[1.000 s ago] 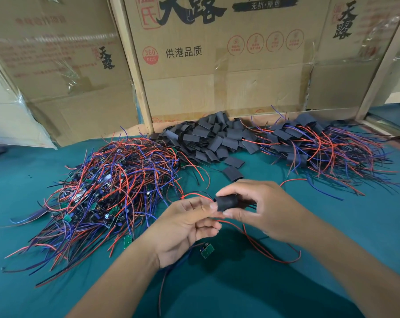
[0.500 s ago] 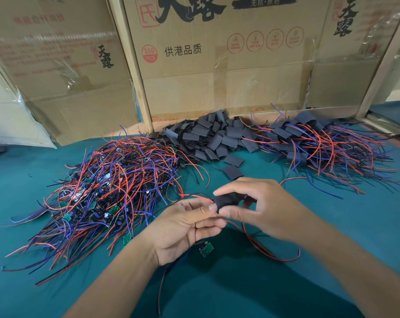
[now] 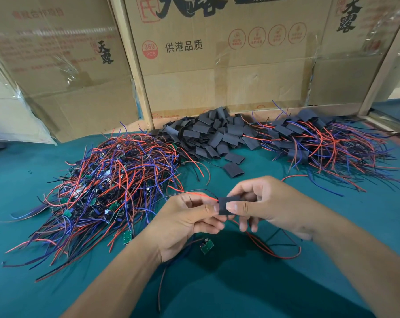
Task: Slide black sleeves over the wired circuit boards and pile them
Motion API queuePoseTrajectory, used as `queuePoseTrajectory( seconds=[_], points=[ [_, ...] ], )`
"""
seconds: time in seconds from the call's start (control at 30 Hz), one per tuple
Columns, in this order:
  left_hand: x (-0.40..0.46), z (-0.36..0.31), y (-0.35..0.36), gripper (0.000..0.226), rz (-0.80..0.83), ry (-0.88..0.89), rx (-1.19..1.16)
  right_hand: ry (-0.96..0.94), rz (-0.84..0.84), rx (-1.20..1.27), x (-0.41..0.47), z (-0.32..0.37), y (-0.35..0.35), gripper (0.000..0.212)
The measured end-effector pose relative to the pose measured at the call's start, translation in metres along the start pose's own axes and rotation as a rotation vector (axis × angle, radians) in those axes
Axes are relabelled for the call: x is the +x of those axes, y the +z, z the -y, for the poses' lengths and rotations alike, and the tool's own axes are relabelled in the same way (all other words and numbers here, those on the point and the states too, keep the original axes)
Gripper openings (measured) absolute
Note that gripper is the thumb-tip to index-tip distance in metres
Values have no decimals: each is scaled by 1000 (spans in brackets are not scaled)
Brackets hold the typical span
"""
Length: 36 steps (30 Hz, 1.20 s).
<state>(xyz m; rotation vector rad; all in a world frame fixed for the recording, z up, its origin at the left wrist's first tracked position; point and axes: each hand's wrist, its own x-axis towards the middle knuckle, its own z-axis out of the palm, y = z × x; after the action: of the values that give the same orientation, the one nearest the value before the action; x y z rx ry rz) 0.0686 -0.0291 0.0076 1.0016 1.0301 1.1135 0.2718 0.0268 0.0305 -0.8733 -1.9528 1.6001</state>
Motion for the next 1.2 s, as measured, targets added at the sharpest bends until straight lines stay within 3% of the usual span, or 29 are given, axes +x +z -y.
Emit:
queuePoseTrajectory(
  seconds=[0.17, 0.37, 0.53, 0.63, 0.9, 1.03, 1.2],
  points=[
    [-1, 2, 1, 2, -34, 51, 36, 53, -51, 68, 0, 1, 6, 16],
    [-2, -3, 1, 20, 119, 110, 44, -14, -154, 20, -2, 5, 6, 15],
    [0, 1, 5, 16, -32, 161, 67, -94, -96, -51, -2, 7, 10, 15],
    [2, -1, 1, 27, -96, 170, 6, -47, -107, -5, -3, 9, 2, 10],
    [5, 7, 3, 12, -54, 186, 37, 50, -141, -40, -1, 6, 2, 12],
    [6, 11, 3, 12, -71, 225, 46, -12, -126, -140, -2, 7, 1, 14],
    [7, 12, 0, 29, -13, 256, 81, -56, -114, -125, 0, 4, 2, 23]
  ],
)
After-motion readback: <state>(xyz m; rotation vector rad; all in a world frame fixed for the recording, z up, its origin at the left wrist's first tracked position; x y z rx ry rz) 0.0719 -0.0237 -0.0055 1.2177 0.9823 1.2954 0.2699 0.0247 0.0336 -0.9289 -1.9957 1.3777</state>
